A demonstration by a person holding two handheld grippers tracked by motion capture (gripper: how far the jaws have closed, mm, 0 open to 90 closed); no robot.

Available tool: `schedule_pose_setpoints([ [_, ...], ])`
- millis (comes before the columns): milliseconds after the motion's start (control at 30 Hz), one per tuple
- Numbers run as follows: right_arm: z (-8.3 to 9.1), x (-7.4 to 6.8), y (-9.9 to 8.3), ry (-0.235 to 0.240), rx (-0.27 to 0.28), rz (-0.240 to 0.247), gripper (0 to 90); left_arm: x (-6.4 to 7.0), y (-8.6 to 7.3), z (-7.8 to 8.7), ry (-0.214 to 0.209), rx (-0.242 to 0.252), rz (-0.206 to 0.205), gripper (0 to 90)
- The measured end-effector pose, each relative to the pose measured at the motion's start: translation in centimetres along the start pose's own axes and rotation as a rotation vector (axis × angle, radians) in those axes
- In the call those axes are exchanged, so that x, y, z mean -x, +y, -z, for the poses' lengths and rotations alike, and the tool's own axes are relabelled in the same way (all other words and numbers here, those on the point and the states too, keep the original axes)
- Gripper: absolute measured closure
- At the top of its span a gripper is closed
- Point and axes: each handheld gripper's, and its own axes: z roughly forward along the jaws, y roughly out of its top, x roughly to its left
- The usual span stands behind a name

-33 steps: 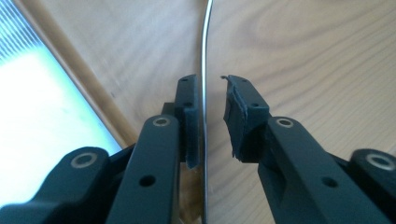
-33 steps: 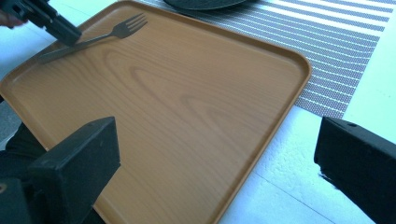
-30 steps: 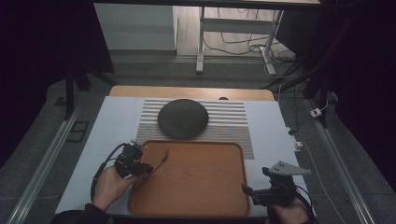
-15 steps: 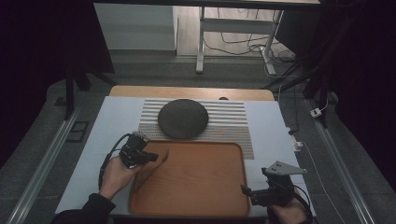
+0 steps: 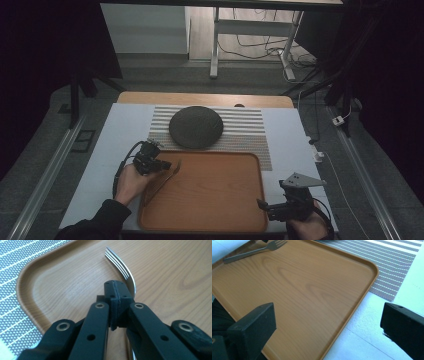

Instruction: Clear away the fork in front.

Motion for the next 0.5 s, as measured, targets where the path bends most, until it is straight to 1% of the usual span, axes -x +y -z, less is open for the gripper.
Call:
schedule_pose_setpoints([
  [67,0.0,0.0,0.0,0.002,-0.001,0.001,0.4,0.9,0.2,-0.2,0.007,-0.003,-0.046,88.5],
  [100,0.0,0.0,0.0,0.002,-0.002,0.0,0.4,1.3,0.3,-0.4,0.01,-0.008,-0.055,88.5],
  [200,0.0,0.0,0.0,0.003,0.0,0.001,0.4,2.2,0.5,-0.7,-0.005,-0.006,-0.075,88.5],
  [300,0.0,0.0,0.0,0.005,-0.003,0.002,0.4,3.1,0.6,-1.0,-0.036,-0.007,-0.092,88.5],
  [367,0.0,0.1,0.0,0.009,-0.002,0.003,0.4,3.4,0.7,-1.2,-0.028,-0.014,-0.106,88.5],
  [433,0.0,0.0,0.0,0.008,-0.003,0.002,0.4,3.4,0.7,-1.3,-0.033,-0.013,-0.101,88.5],
  [500,0.0,0.0,0.0,0.011,-0.001,0.001,0.4,3.6,0.7,-1.1,-0.036,-0.007,-0.105,88.5],
])
